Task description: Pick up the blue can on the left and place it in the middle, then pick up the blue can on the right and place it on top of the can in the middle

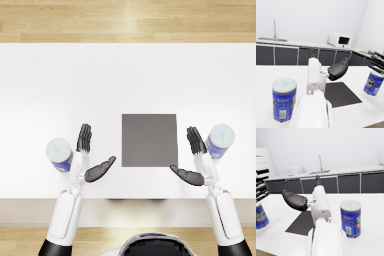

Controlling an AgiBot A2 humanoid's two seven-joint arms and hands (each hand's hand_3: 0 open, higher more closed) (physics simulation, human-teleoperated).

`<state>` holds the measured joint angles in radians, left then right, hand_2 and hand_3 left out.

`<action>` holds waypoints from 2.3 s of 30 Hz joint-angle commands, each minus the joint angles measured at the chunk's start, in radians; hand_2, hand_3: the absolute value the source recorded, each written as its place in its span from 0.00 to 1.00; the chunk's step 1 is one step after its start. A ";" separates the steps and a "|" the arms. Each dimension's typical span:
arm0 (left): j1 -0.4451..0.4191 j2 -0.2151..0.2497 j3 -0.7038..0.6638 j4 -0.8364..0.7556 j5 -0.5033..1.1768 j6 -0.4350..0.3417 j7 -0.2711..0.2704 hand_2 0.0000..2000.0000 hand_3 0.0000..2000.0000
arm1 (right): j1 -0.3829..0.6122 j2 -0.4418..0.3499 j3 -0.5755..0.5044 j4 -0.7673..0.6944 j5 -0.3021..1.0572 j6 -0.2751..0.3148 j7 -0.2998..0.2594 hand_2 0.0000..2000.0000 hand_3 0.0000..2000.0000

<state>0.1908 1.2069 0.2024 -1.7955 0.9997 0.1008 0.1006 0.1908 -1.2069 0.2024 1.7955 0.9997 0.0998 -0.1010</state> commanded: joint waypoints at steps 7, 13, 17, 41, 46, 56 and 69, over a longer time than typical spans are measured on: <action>0.000 0.000 0.000 0.000 0.000 0.000 0.000 0.00 0.00 | 0.000 0.000 0.000 0.000 0.000 0.000 0.000 0.00 0.00; 0.000 0.000 0.000 0.000 0.000 0.000 0.000 0.00 0.00 | 0.000 0.000 0.000 0.000 0.000 0.000 0.000 0.00 0.00; 0.000 0.000 0.000 0.000 0.000 0.000 0.000 0.00 0.00 | 0.000 0.000 0.000 0.000 0.000 0.000 0.000 0.00 0.00; -0.112 0.077 -0.454 -0.044 0.506 -0.101 -0.101 0.00 0.00 | 0.025 -0.071 -0.355 0.018 0.419 -0.100 0.101 0.00 0.00; -0.152 0.094 -0.464 0.015 0.513 -0.101 -0.101 0.00 0.00 | 0.005 -0.079 -0.344 -0.080 0.423 -0.100 0.101 0.00 0.00; -0.173 0.111 -0.424 0.151 0.514 -0.101 -0.101 0.00 0.00 | -0.005 -0.095 -0.307 -0.276 0.424 -0.100 0.101 0.00 0.00; -0.099 0.122 -0.364 0.391 0.514 -0.101 -0.101 0.00 0.00 | 0.083 -0.119 -0.276 -0.538 0.424 -0.103 0.101 0.00 0.00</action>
<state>0.0649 1.3320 -0.1730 -1.4407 1.5137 0.0000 0.0000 0.2455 -1.3266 -0.0784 1.3005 1.4240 -0.0048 0.0001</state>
